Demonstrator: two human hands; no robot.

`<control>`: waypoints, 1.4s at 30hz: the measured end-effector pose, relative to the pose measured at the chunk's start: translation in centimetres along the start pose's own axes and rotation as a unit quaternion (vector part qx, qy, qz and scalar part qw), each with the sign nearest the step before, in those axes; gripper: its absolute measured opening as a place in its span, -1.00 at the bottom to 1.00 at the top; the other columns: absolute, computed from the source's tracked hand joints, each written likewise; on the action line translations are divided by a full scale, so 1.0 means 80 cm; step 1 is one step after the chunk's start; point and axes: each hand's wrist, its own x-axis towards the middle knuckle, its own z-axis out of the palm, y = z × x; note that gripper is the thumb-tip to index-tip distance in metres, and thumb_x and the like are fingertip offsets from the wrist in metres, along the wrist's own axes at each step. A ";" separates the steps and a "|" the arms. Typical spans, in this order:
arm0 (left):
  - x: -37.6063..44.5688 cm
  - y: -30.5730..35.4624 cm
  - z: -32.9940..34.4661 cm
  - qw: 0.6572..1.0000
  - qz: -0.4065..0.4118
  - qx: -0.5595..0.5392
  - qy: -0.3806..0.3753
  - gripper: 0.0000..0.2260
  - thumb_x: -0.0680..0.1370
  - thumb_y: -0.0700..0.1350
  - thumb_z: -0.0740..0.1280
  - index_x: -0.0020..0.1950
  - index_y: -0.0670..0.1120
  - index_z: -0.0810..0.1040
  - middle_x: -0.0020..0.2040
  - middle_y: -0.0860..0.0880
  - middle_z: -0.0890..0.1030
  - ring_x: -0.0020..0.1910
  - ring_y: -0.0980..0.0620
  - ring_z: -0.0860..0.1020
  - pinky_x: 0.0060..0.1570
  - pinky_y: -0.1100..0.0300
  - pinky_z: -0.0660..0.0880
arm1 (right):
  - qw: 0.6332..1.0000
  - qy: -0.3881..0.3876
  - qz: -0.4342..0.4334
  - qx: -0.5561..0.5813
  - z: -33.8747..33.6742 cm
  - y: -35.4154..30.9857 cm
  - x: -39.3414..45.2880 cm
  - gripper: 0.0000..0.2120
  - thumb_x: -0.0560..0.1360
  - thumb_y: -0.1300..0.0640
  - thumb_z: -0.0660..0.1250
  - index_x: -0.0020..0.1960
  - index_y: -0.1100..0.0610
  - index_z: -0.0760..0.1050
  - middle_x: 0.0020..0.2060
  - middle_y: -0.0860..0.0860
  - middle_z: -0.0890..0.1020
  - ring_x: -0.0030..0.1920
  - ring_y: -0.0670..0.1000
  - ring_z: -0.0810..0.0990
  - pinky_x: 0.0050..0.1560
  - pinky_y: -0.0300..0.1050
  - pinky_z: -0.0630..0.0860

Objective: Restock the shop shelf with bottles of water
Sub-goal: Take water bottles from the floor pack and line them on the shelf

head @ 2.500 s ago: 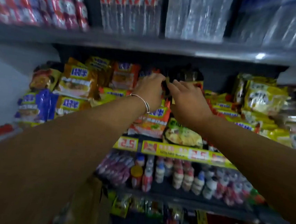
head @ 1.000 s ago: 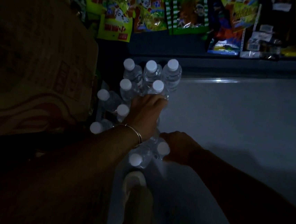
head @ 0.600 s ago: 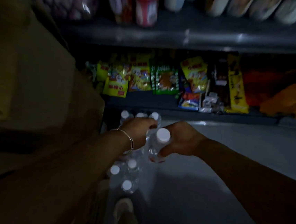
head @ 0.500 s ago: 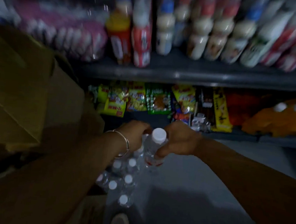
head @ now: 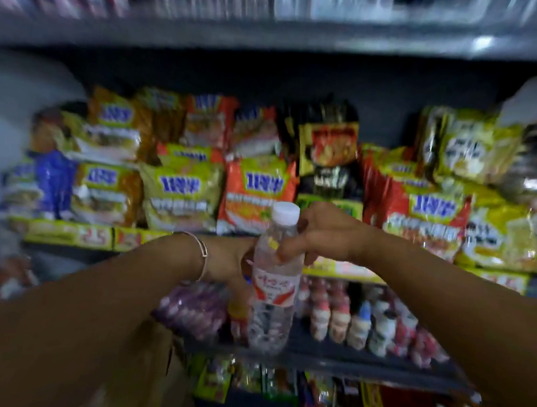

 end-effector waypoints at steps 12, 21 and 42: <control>-0.136 0.152 -0.273 0.971 0.093 -0.117 0.189 -0.51 0.19 -0.25 0.58 0.08 -0.08 0.57 0.05 -0.06 0.66 0.05 -0.02 0.62 0.10 0.11 0.56 | 0.978 0.124 -0.149 0.081 -0.174 -0.280 0.074 -0.70 0.38 0.04 0.43 -0.08 0.28 0.60 -0.25 0.14 0.67 -0.26 0.09 0.64 -0.17 -0.04 0.59; -0.160 0.165 -0.439 0.940 0.156 -0.108 0.284 -0.64 0.25 -0.20 0.46 0.03 -0.12 0.58 -0.02 -0.08 0.69 0.01 -0.05 0.64 0.07 0.01 0.57 | 0.973 0.091 -0.174 0.125 -0.217 -0.379 0.174 -0.58 0.36 -0.02 0.42 0.13 0.17 0.55 -0.02 0.10 0.69 -0.02 0.06 0.67 -0.06 -0.05 0.63; -0.011 0.009 -0.587 0.913 -0.049 0.006 0.405 -0.84 0.38 -0.20 0.49 -0.08 -0.18 0.61 0.01 -0.13 0.65 0.02 -0.10 0.59 0.15 0.02 0.52 | 0.951 0.224 -0.120 0.178 -0.210 -0.412 0.473 -0.62 0.32 0.15 0.52 0.07 0.25 0.54 -0.14 0.13 0.69 -0.16 0.10 0.69 -0.08 0.04 0.62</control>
